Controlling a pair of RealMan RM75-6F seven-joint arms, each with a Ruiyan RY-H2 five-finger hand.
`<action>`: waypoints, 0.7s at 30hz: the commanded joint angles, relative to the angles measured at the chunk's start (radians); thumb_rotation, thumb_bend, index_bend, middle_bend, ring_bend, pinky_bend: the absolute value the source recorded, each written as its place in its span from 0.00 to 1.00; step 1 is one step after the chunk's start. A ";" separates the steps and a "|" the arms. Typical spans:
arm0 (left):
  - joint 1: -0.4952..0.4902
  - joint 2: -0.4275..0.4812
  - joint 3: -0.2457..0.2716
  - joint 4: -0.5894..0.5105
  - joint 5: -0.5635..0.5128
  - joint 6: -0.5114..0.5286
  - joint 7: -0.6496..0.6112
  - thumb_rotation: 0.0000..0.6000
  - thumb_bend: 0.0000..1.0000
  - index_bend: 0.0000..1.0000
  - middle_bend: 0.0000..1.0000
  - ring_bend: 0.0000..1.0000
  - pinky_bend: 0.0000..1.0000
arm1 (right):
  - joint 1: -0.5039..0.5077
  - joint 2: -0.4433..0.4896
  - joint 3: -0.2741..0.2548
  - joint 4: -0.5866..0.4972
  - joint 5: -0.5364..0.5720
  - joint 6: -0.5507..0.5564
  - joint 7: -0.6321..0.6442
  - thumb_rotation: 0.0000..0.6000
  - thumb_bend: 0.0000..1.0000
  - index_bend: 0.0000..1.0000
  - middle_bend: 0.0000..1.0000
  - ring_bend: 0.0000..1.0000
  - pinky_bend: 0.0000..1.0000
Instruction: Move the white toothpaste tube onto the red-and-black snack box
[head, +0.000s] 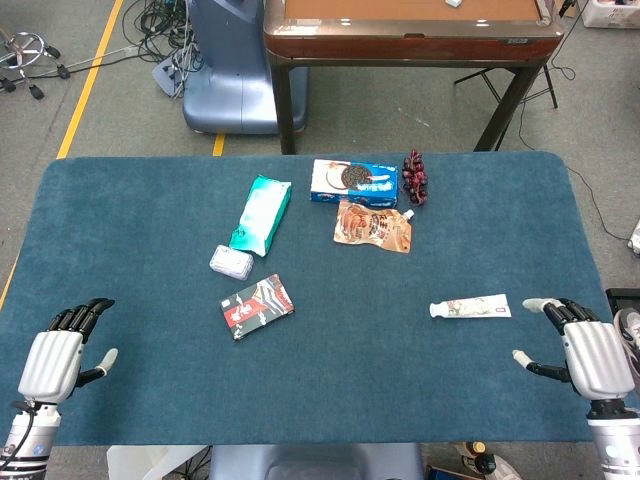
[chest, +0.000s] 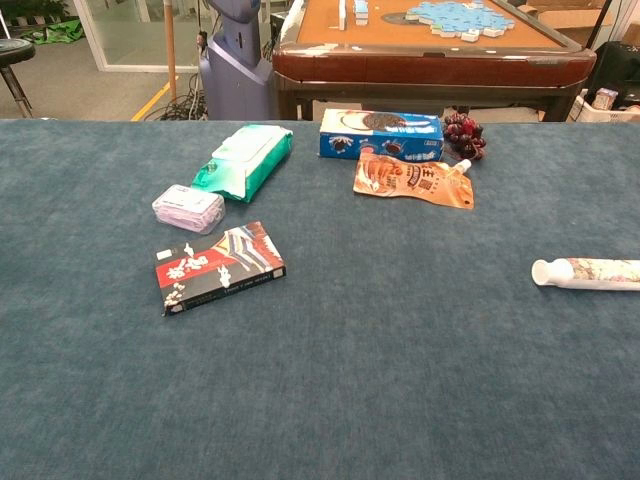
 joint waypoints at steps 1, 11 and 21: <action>-0.001 0.000 0.000 0.002 -0.002 -0.005 -0.001 1.00 0.25 0.18 0.19 0.21 0.19 | 0.003 -0.003 0.002 0.003 -0.014 0.004 0.002 1.00 0.14 0.33 0.38 0.29 0.36; 0.002 0.009 0.002 0.004 -0.003 -0.004 -0.006 1.00 0.25 0.18 0.19 0.21 0.19 | 0.114 0.055 0.051 -0.012 0.025 -0.143 -0.138 1.00 0.14 0.35 0.41 0.29 0.36; 0.026 0.018 0.012 0.007 -0.022 0.007 -0.016 1.00 0.25 0.18 0.19 0.21 0.19 | 0.273 -0.023 0.079 0.151 0.192 -0.412 -0.194 1.00 0.14 0.41 0.44 0.29 0.36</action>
